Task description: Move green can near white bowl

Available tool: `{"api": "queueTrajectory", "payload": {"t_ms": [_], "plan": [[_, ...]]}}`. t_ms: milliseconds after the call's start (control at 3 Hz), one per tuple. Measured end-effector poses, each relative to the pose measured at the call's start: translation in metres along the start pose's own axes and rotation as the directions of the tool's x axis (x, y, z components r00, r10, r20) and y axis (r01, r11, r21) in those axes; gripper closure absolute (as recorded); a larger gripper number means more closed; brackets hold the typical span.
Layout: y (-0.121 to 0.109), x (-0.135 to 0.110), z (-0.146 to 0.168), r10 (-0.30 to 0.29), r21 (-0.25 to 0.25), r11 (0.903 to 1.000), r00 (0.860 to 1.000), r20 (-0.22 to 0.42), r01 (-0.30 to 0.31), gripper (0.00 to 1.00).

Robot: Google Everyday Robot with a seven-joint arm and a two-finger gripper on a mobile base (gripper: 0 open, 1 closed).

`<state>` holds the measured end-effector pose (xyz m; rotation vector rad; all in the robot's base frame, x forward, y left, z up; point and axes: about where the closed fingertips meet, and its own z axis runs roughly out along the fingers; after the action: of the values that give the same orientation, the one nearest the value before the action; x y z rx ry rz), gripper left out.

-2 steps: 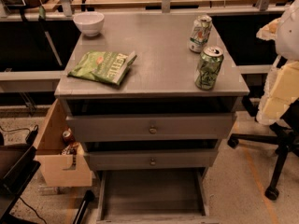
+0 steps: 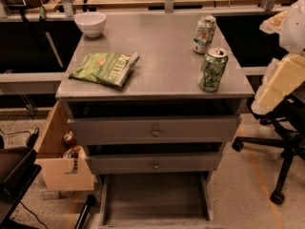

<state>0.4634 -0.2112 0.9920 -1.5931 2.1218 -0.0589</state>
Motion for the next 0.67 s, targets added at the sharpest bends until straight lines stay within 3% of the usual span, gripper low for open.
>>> {"api": "queueTrajectory", "payload": {"t_ms": [333,667], "plan": [[-0.046,0.014,0.025,0.098,0.051,0.9925,0.970,0.223,-0.112,0.00],[-0.097,0.014,0.042,0.138,0.101,0.9734,0.879,0.457,-0.206,0.00]]}}
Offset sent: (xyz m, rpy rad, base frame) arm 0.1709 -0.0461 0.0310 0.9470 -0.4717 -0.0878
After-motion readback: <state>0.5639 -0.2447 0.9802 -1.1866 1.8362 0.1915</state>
